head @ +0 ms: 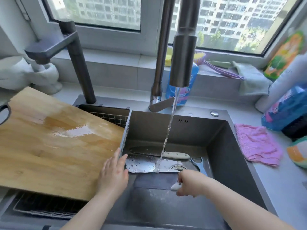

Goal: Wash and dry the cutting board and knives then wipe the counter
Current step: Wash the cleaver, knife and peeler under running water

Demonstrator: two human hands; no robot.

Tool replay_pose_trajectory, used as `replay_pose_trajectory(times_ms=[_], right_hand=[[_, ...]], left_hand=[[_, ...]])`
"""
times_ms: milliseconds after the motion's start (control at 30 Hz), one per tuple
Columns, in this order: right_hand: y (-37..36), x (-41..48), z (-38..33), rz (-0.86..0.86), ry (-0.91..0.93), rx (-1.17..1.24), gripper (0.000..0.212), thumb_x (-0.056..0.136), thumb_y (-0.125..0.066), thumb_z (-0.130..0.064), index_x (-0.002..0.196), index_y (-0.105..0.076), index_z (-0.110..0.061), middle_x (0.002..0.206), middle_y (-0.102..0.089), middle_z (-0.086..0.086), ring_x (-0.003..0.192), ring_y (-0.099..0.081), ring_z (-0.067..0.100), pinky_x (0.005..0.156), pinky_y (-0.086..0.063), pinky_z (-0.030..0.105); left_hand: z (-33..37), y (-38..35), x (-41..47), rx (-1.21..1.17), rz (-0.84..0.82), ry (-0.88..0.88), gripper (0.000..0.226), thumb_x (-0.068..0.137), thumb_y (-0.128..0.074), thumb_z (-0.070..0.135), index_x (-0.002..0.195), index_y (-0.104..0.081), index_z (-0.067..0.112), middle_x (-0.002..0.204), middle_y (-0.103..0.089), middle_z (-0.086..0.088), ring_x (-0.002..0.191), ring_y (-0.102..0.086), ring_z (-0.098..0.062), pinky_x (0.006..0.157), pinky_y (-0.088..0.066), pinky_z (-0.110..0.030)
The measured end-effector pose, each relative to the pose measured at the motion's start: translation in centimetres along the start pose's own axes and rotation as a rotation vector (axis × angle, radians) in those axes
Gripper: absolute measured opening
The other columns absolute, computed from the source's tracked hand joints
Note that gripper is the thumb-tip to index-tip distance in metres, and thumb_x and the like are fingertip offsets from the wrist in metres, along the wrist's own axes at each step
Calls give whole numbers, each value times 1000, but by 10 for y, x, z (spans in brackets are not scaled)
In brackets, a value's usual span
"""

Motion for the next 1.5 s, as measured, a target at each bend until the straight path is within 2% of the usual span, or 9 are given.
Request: replay_pose_trajectory(times_ms=[133, 233, 533, 667, 800, 900, 1067, 1300, 1500], right_hand=[[-8, -20, 1, 206, -117, 37, 28, 82, -51, -23, 65, -30, -17, 66, -37, -3, 73, -41, 22, 48, -26, 24], [-15, -28, 11, 327, -164, 127, 24, 83, -48, -25, 69, -29, -21, 68, -39, -4, 77, -41, 23, 48, -23, 23], [-7, -46, 16, 585, -87, 199, 32, 86, -49, -37, 115, -48, -25, 110, -64, -5, 106, -57, 19, 68, -27, 25], [-9, -47, 19, 619, -83, 204, 35, 86, -48, -35, 120, -46, -24, 105, -63, -4, 108, -56, 20, 69, -27, 25], [-11, -38, 8, 598, -68, 231, 37, 87, -48, -37, 121, -47, -22, 117, -62, -5, 111, -55, 21, 70, -25, 25], [-10, -30, 2, 595, -45, 273, 36, 87, -49, -39, 118, -48, -21, 116, -61, -8, 111, -55, 16, 70, -25, 23], [-16, -25, 5, 599, -41, 373, 19, 85, -52, -40, 93, -38, -30, 71, -40, -21, 83, -45, 10, 60, -29, 21], [-18, -22, 2, 640, -33, 354, 34, 85, -51, -42, 114, -51, -22, 96, -55, -16, 106, -56, 13, 70, -27, 22], [-23, -23, 13, 624, -52, 339, 35, 84, -51, -39, 115, -51, -23, 93, -55, -12, 105, -57, 16, 71, -29, 22]], left_hand=[[-4, -2, -2, 127, 61, -133, 35, 64, -47, 25, 82, -73, 12, 101, -70, -16, 102, -55, -28, 107, -29, -35], [22, 0, -8, 63, 46, -325, 46, 67, -36, 28, 106, -58, 15, 104, -70, -12, 113, -40, -23, 113, -2, -27], [61, -32, 7, 277, -108, -717, 119, 43, -56, 39, 148, -4, 18, 141, -40, -1, 143, 12, -16, 110, -8, -30], [45, -19, 32, 260, -112, -502, 117, 41, -69, 33, 144, -18, 11, 134, -48, -11, 144, 7, -17, 114, 2, -30], [70, -18, 16, 227, -111, -470, 102, 67, -64, 34, 145, -3, 8, 149, -9, -7, 142, -5, -18, 106, 22, -27], [87, -25, -2, 262, -292, -635, 90, 46, -59, 45, 127, -38, 11, 128, -57, -1, 125, -39, -17, 111, -2, -31], [74, -4, 20, 324, -211, -528, 73, 93, -33, 22, 143, 19, 12, 144, 29, 6, 140, 23, -15, 105, 24, -30], [87, 1, 7, 201, -348, -693, 75, 93, -39, 24, 146, 14, 21, 148, 28, 5, 127, 35, -12, 101, 30, -29], [59, 8, 39, 196, -185, -346, 78, 90, -45, 23, 147, 7, 15, 155, 17, -5, 143, 15, -19, 111, 17, -30]])
Point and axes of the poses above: each hand's wrist, its own x-axis towards the middle knuckle, its own y-axis out of the back of the hand, z = x × y, the point moved 1 cm from there along x, towards the middle knuckle
